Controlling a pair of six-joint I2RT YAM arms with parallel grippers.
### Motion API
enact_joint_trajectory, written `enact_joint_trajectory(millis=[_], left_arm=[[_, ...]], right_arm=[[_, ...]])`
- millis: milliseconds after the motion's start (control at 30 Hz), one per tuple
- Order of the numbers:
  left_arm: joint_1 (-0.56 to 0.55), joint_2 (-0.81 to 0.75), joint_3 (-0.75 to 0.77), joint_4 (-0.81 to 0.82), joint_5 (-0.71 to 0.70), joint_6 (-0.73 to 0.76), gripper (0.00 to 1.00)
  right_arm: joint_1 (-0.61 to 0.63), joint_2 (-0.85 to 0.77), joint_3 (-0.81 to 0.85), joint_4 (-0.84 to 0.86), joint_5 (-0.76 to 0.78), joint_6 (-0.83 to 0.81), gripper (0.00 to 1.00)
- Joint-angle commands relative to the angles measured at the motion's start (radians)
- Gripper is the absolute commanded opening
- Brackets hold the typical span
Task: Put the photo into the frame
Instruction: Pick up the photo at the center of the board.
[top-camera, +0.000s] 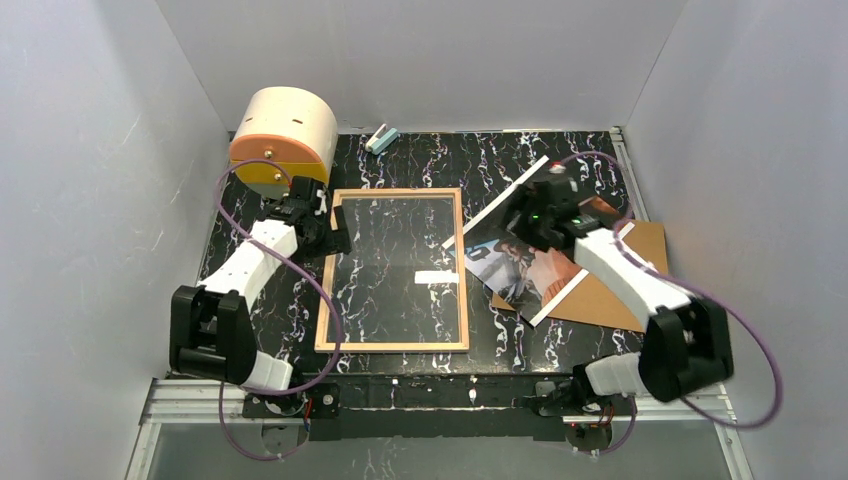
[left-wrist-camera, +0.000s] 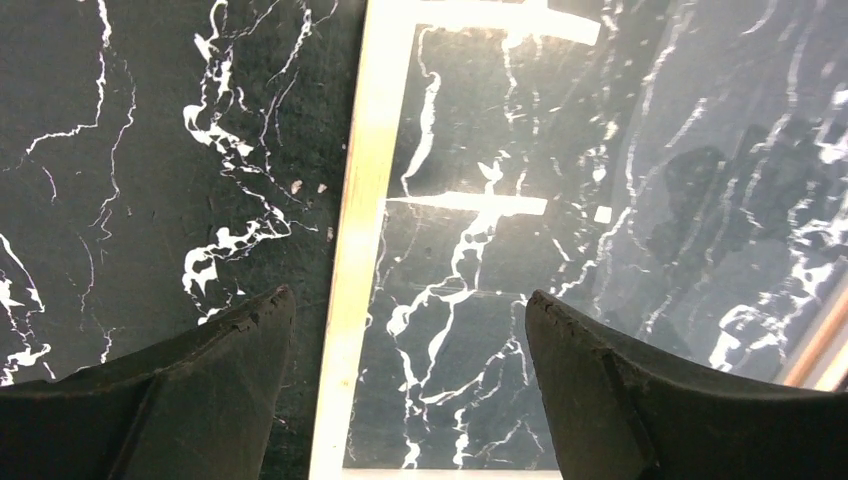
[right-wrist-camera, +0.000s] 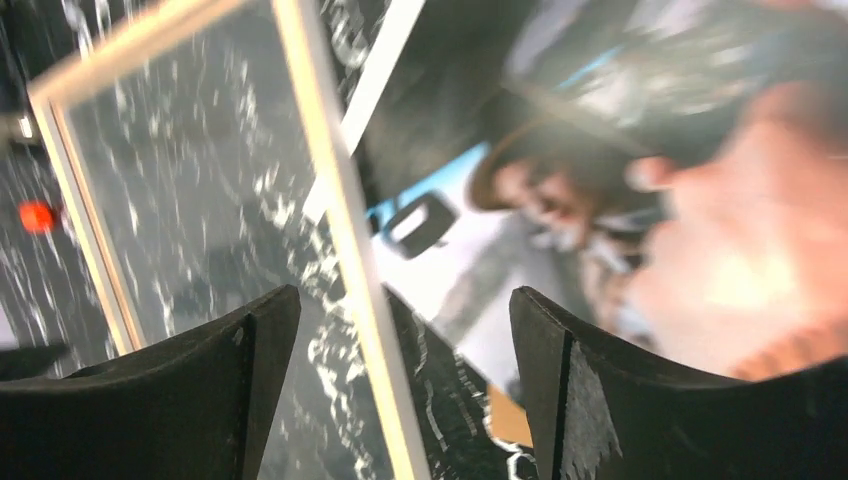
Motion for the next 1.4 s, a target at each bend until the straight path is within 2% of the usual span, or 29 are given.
enact_joint_trajectory(millis=[0,100,200,367,567,733,900,1133,1367], left_arm=[[-0.004,-0.063,0.049,-0.031,0.056,0.013,0.84],[-0.005,-0.096,0.051,0.007,0.135,-0.003,0.97],[-0.005,-0.123,0.045,0.051,0.193,0.016,0.98],[-0.005,-0.117,0.078,0.035,0.188,0.026,0.98],[-0.005,-0.106,0.097,0.047,0.254,0.013,0.98],[-0.005,-0.095,0.099,0.083,0.342,-0.007,0.98],[-0.029,-0.066,0.104,0.166,0.471,-0.039,0.95],[-0.158,0.067,0.210,0.335,0.478,-0.175,0.95],[-0.367,0.383,0.397,0.459,0.505,-0.187,0.93]], right_arm=[[-0.132,-0.173,-0.102,-0.101,0.207,0.055,0.86],[-0.215,-0.270,-0.154,-0.197,0.200,0.112,0.86],[-0.257,-0.310,-0.189,-0.314,0.145,0.158,0.86],[-0.282,-0.340,-0.265,-0.450,0.040,0.231,0.82],[-0.292,-0.431,-0.407,-0.396,-0.084,0.295,0.79],[-0.293,-0.442,-0.486,-0.345,-0.118,0.304,0.78],[-0.293,-0.495,-0.577,-0.181,-0.126,0.282,0.77],[-0.293,-0.595,-0.718,0.007,-0.183,0.322,0.75],[-0.294,-0.748,-0.828,0.093,-0.204,0.397,0.74]])
